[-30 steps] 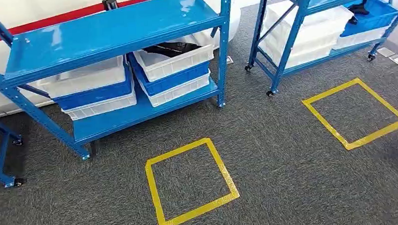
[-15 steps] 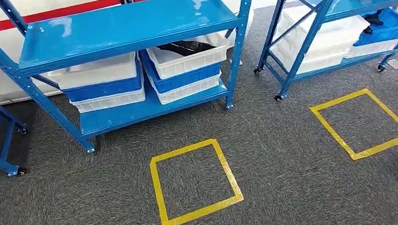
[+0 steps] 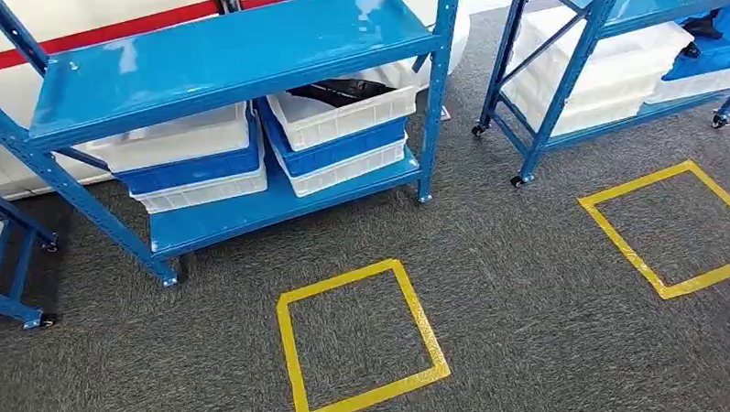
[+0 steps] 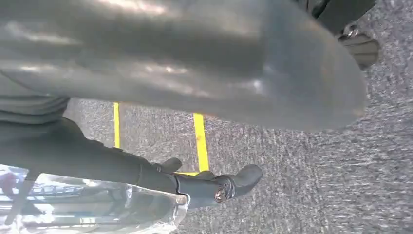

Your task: Take the parts from the cabinet and place them on the table.

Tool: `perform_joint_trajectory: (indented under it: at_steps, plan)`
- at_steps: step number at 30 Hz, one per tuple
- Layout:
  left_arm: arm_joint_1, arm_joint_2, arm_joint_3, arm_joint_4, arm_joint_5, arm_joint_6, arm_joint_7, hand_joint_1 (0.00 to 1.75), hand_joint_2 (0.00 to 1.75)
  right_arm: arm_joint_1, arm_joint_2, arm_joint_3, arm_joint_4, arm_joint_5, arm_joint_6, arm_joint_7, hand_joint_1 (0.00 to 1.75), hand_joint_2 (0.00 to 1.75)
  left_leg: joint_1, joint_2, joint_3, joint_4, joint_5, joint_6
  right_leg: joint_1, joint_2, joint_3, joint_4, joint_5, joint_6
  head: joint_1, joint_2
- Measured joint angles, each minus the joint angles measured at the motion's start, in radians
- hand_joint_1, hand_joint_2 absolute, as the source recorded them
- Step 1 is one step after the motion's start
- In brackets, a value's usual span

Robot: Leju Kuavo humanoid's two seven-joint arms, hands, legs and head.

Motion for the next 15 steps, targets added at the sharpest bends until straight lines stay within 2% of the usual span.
perform_joint_trajectory:
  at_steps: [1,2,3,4,6,7,8,11,12,13,14,15]
  plan:
    - [0.001,0.000,0.000,0.000,0.000,0.000,0.000,0.00,0.00,0.000,0.000,0.000,0.000,0.000,0.000,0.000,0.00,0.00,0.002,0.002,-0.042,0.069,-0.022,-0.004,0.001,0.000,0.002,0.000,-0.003,-0.004,-0.001,0.000]
    - [0.001,0.000,0.000,0.000,0.000,0.000,0.001,0.00,0.00,0.000,0.000,0.000,0.000,0.000,0.000,0.000,0.00,0.00,0.004,0.002,-0.080,0.117,-0.024,-0.005,0.003,0.000,0.006,0.000,-0.008,-0.005,-0.001,0.000]
    - [0.001,0.001,0.000,0.000,0.000,0.000,0.001,0.00,0.00,0.001,0.000,0.000,0.000,0.000,0.000,0.000,0.00,0.00,0.005,0.003,-0.088,0.110,0.001,-0.005,0.003,0.001,0.012,0.000,-0.012,-0.004,0.000,0.000]
    - [0.001,0.001,0.000,0.000,0.000,0.000,0.001,0.00,0.00,0.002,0.000,0.000,0.000,0.000,0.000,0.000,0.00,0.00,0.005,0.004,-0.072,0.055,0.052,-0.002,0.003,0.002,0.021,0.000,-0.018,-0.003,-0.002,0.000]
    - [0.001,0.001,0.000,0.000,-0.001,0.001,0.002,0.00,0.00,0.002,0.002,-0.001,0.000,0.000,0.000,0.000,0.00,0.00,0.005,0.008,-0.010,-0.100,0.152,0.007,0.003,0.004,0.040,0.000,-0.030,0.003,-0.001,0.000]
    - [0.001,0.002,0.000,0.000,-0.001,0.001,0.002,0.00,0.00,0.003,0.003,-0.001,0.000,0.000,0.000,0.000,0.00,0.00,0.002,0.011,0.018,-0.159,0.165,0.015,0.004,0.003,0.039,-0.002,-0.036,0.008,0.000,0.000]
    - [-0.001,0.001,0.000,0.000,-0.002,0.002,0.003,0.00,0.00,0.001,0.004,-0.001,0.000,0.000,-0.001,0.000,0.00,0.00,-0.005,0.012,0.025,-0.175,0.151,0.017,0.014,0.004,0.039,-0.001,-0.043,0.016,0.001,0.000]
    - [0.000,0.001,0.000,0.000,-0.001,0.003,0.003,0.00,0.00,-0.002,0.005,-0.001,0.000,0.000,-0.001,0.000,0.00,0.00,-0.015,0.006,0.026,-0.174,0.143,0.035,0.009,-0.001,0.048,-0.015,-0.048,0.034,0.000,0.000]
    - [0.000,0.001,0.001,0.000,-0.002,0.004,0.003,0.00,0.00,-0.004,0.005,-0.001,0.000,0.000,-0.002,0.001,0.00,0.00,-0.003,0.005,0.043,-0.195,0.153,0.045,0.013,-0.002,0.055,-0.010,-0.053,0.039,0.000,0.000]
    - [0.001,0.000,0.001,0.000,-0.001,0.007,0.003,0.00,0.00,-0.004,0.004,-0.001,0.000,0.000,-0.002,0.002,0.00,0.00,-0.005,0.005,0.054,-0.204,0.152,0.049,0.009,-0.001,0.048,0.015,-0.062,0.038,0.003,0.000]
    - [0.000,0.000,0.001,0.000,-0.002,0.007,0.003,0.00,0.00,-0.004,0.004,-0.001,0.000,0.000,-0.002,0.002,0.00,0.00,-0.005,0.008,0.058,-0.206,0.150,0.056,0.009,0.001,0.018,0.072,-0.089,0.032,0.003,0.000]
    - [-0.002,-0.001,0.001,0.000,-0.002,0.008,0.003,0.00,0.00,-0.004,0.004,-0.001,0.000,0.000,-0.002,0.002,0.00,0.00,-0.005,0.007,0.062,-0.206,0.146,0.060,0.008,0.002,-0.033,0.159,-0.122,0.028,0.006,0.000]
